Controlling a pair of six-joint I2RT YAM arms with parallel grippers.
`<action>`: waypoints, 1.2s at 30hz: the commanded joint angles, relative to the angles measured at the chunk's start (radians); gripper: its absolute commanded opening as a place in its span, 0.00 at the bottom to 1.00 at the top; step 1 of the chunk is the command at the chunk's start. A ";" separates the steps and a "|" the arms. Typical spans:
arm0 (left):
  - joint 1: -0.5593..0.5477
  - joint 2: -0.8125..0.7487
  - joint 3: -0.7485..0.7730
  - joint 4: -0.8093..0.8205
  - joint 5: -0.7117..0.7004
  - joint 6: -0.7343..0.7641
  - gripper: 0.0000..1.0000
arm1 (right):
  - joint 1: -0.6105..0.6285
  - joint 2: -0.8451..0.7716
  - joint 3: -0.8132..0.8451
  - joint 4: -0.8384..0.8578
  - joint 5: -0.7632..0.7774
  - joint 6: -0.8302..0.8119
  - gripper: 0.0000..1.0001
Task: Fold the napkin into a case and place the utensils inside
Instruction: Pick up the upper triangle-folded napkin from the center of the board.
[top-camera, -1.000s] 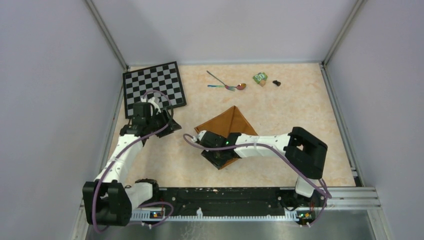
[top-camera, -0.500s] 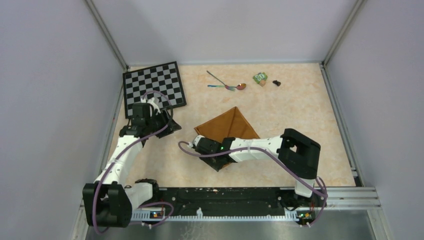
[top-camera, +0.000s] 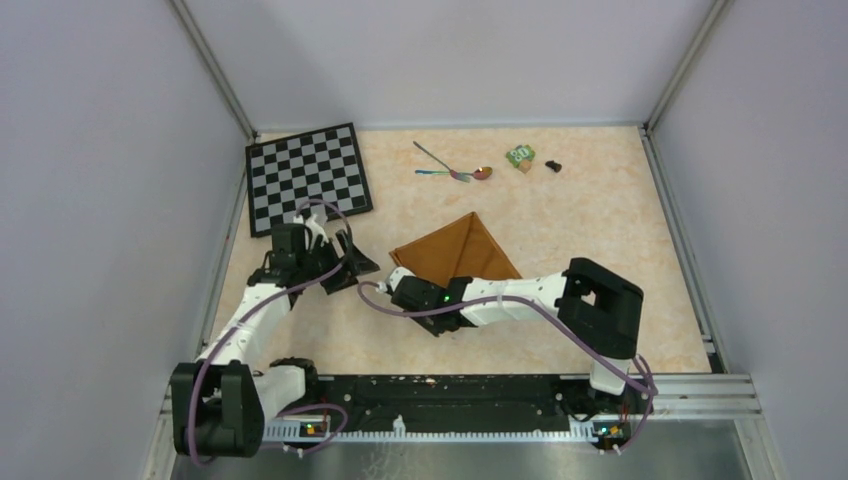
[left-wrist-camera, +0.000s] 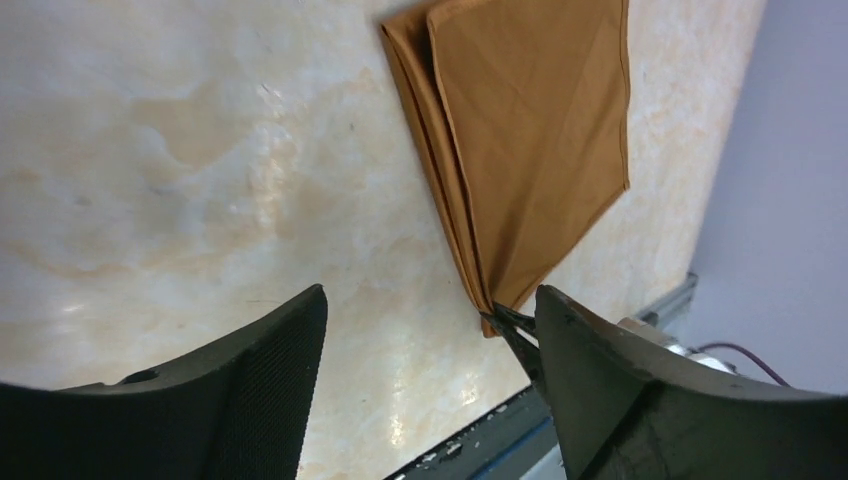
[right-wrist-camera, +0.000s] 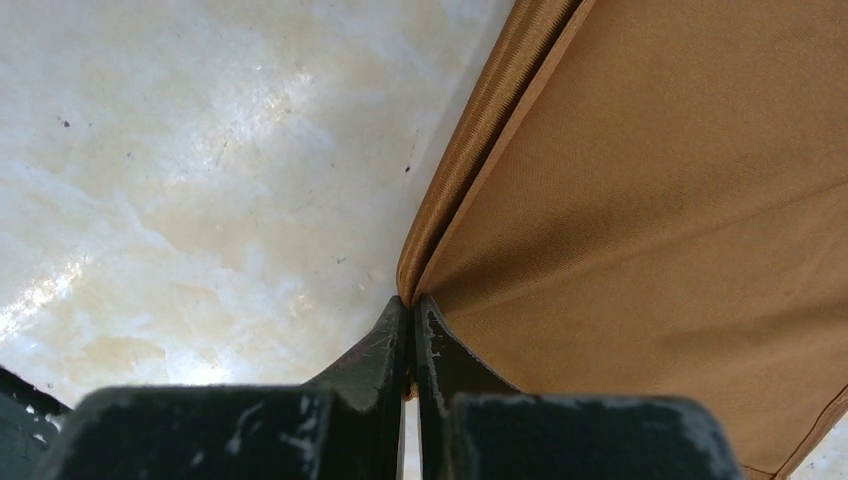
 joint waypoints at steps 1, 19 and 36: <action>-0.049 0.003 -0.151 0.273 0.193 -0.188 0.85 | 0.006 -0.101 -0.015 0.013 -0.027 -0.026 0.00; -0.328 0.195 -0.330 0.727 -0.307 -0.793 0.74 | -0.031 -0.223 -0.097 0.094 -0.083 0.004 0.00; -0.335 0.354 -0.275 0.731 -0.444 -0.919 0.55 | -0.046 -0.252 -0.115 0.111 -0.095 0.004 0.00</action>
